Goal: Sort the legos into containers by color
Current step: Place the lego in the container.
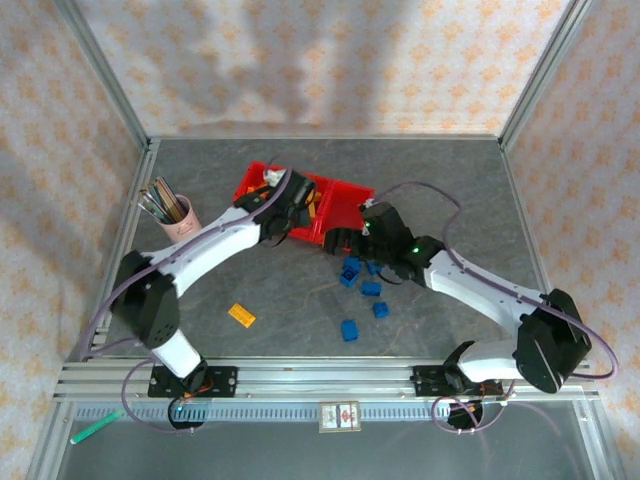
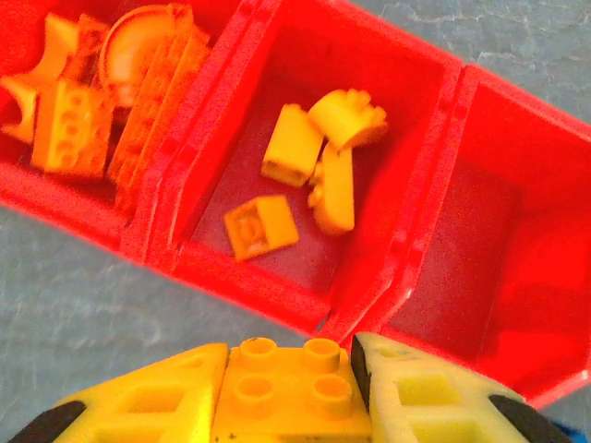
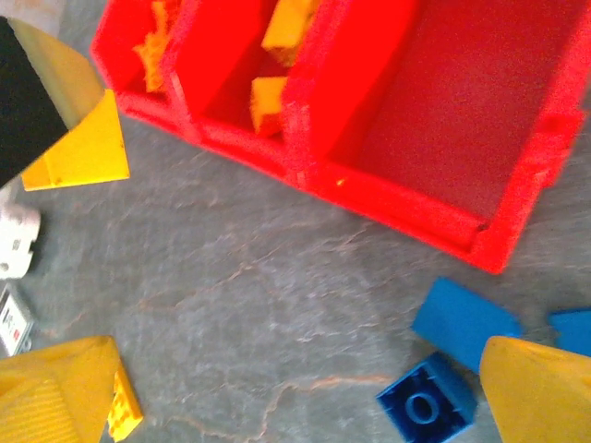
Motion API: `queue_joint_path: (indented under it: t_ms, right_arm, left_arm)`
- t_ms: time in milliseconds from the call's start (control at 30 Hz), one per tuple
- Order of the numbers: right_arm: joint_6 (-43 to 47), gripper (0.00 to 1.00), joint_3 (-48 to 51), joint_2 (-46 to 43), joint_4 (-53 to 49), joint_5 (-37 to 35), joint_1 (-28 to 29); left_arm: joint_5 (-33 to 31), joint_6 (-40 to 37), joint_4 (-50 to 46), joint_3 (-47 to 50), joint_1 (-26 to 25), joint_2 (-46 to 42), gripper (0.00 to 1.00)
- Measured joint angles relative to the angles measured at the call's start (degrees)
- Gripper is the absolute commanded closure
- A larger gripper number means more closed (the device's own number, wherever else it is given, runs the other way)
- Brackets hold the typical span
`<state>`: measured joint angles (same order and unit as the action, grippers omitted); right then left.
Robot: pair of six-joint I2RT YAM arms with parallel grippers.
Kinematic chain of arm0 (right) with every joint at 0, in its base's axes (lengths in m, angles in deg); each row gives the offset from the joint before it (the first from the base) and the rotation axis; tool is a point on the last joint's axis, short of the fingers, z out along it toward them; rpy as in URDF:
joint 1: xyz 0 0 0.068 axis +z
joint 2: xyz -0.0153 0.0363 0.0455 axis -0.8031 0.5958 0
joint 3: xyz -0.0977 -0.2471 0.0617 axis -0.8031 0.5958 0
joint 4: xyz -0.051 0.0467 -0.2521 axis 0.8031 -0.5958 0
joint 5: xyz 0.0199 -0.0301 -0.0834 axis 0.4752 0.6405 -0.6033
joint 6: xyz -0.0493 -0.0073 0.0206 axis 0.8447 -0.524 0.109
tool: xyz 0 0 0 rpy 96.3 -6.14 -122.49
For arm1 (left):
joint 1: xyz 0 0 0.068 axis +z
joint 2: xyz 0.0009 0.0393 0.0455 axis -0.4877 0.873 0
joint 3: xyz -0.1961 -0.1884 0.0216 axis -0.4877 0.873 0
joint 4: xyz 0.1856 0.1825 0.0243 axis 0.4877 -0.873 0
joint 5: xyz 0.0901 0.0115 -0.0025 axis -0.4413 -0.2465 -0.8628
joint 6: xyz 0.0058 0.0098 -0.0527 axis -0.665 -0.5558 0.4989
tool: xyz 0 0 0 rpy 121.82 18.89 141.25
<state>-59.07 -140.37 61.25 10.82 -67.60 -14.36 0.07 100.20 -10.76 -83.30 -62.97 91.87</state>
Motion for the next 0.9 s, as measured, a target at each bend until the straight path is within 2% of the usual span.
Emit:
queue_joint_path:
  t_ms: [267, 433, 667, 900]
  right_arm:
    - [-1.07, 0.0, 1.81, -3.67, -0.17, 0.09, -2.08]
    - [-1.03, 0.0, 2.4, -4.55, -0.48, 0.07, -2.6]
    - [-0.33, 0.0, 2.43, -4.31, -0.48, 0.33, -2.67]
    - [1.16, 0.0, 2.01, -2.91, -0.5, 1.9, -2.64]
  left_arm:
    - [-0.11, -4.31, 1.51, -12.74, 3.17, 15.32, 0.67]
    - [0.22, -5.9, 1.46, -15.39, 3.48, 21.0, 0.59]
    - [1.53, -6.73, 1.03, -16.04, 3.48, 22.18, 0.5]
    - [1.7, -7.39, -0.66, -15.78, 3.48, 18.32, 0.48]
